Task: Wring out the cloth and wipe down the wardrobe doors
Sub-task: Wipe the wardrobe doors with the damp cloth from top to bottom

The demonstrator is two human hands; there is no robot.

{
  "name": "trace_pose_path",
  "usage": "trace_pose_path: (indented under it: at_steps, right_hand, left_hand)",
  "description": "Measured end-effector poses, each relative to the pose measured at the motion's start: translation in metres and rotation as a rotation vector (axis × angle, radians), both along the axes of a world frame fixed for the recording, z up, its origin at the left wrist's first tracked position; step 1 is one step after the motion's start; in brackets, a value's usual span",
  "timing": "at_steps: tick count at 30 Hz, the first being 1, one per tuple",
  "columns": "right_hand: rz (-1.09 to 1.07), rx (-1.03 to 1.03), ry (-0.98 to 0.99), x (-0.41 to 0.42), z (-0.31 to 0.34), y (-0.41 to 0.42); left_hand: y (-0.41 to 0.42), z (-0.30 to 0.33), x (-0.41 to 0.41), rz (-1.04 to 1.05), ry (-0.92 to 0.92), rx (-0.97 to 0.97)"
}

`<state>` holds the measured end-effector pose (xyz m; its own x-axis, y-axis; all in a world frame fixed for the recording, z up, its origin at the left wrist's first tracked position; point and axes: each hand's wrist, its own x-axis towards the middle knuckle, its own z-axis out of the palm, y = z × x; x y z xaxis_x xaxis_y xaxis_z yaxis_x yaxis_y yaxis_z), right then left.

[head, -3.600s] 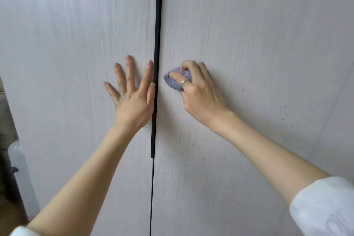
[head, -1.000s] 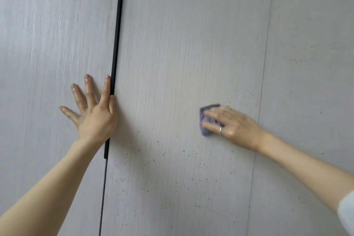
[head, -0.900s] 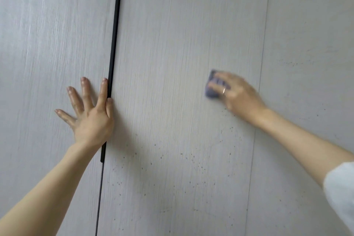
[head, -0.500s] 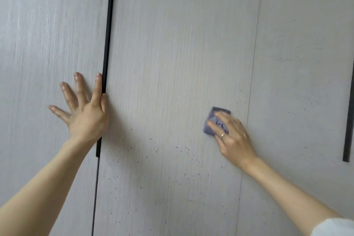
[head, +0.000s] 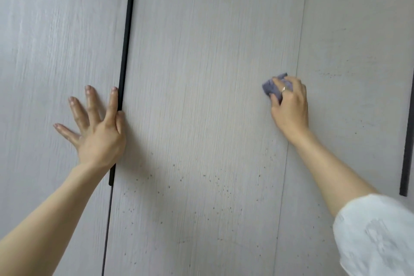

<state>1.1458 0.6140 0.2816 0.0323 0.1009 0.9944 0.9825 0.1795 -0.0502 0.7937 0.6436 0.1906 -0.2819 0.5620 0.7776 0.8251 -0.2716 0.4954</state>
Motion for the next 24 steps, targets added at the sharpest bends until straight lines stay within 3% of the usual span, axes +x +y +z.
trace_pose_path:
  at_steps: [4, 7, 10, 14, 16, 19, 24]
  right_hand:
    - [-0.01, 0.026, -0.046, 0.009, -0.108, 0.0]
    - [-0.038, -0.069, -0.131, 0.016, -0.141, -0.007]
    - [-0.022, -0.073, -0.163, 0.016, -0.1, -0.007]
    - [0.011, -0.038, 0.06, 0.009, -0.015, -0.005]
    - [0.012, -0.011, 0.133, 0.007, -0.008, 0.0]
    - [0.064, 0.031, 0.138, 0.005, -0.051, 0.008]
    - [0.057, 0.057, -0.016, 0.013, -0.172, 0.01]
  left_hand:
    - [0.0, 0.0, 0.0, -0.006, 0.009, -0.001]
    - [-0.001, -0.001, 0.003, -0.001, 0.007, 0.006]
    - [-0.001, -0.001, 0.004, 0.01, 0.0, 0.011]
    - [0.0, -0.002, 0.004, 0.023, 0.003, 0.022]
    - [0.001, -0.001, 0.005, 0.025, 0.004, 0.023]
    - [-0.001, -0.002, 0.005, 0.018, 0.002, 0.02]
    - [-0.001, -0.007, 0.002, 0.008, 0.011, 0.021]
